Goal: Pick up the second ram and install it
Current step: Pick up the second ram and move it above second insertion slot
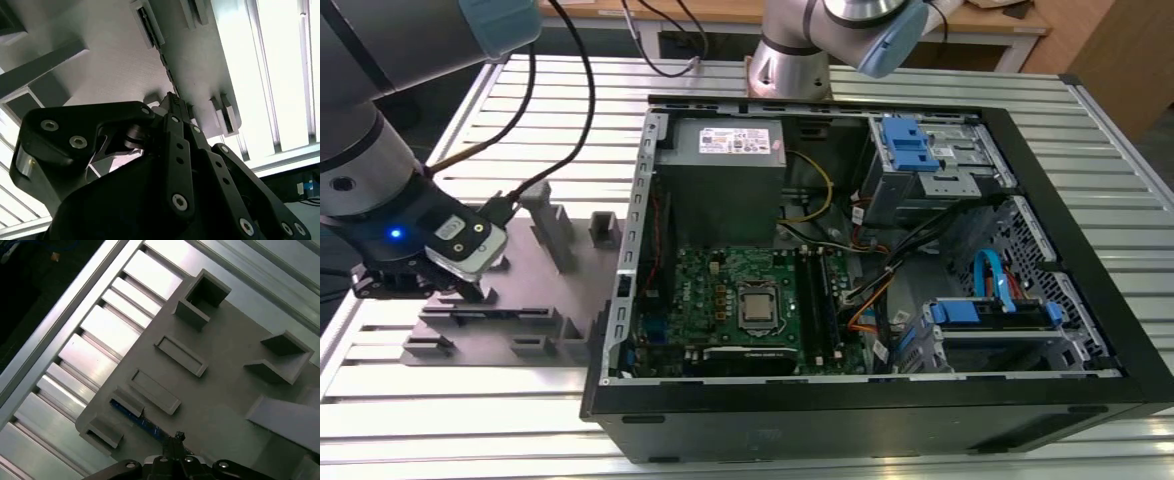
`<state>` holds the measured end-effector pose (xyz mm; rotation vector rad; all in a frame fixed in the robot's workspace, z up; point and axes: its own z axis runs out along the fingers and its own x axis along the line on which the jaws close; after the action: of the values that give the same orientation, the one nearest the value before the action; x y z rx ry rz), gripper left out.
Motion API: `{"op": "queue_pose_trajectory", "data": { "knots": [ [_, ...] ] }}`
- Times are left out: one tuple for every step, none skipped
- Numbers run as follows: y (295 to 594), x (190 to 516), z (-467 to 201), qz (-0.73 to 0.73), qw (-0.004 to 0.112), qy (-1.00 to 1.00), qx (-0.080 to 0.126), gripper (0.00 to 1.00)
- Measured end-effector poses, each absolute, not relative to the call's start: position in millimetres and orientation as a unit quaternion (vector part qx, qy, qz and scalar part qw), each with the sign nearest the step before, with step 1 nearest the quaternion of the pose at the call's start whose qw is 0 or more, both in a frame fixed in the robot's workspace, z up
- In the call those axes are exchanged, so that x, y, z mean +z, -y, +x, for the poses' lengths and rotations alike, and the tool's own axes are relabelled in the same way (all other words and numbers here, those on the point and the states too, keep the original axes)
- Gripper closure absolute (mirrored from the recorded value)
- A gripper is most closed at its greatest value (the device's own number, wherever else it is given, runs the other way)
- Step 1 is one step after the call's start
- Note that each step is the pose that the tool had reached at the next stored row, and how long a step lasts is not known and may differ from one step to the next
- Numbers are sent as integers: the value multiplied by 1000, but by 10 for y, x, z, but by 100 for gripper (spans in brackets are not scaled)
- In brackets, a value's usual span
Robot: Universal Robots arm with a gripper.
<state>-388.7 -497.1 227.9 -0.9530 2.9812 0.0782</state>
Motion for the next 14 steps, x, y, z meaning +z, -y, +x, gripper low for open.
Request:
{"op": "queue_pose_trajectory", "data": {
  "knots": [
    [4971,2279,-3887,-308,5,-951,25,93],
    [4971,2280,-3887,-312,5,-950,25,93],
    [4971,2279,-3887,-316,5,-948,25,93],
    [4971,2279,-3887,-320,5,-947,25,93],
    [4971,2279,-3887,-324,5,-946,25,93],
    [4971,2279,-3887,-328,5,-944,25,93],
    [4971,2279,-3887,-332,5,-943,25,93],
    [4971,2279,-3887,-336,5,-942,25,93],
    [4971,2279,-3887,-340,4,-940,25,93],
    [4971,2279,-3887,-343,4,-939,25,93],
    [4971,2279,-3887,-347,4,-938,25,93],
    [4971,2279,-3887,-351,4,-936,25,93],
    [4971,2279,-3887,-355,4,-935,25,93],
    [4971,2279,-3887,-358,4,-933,25,93]
  ]
}}
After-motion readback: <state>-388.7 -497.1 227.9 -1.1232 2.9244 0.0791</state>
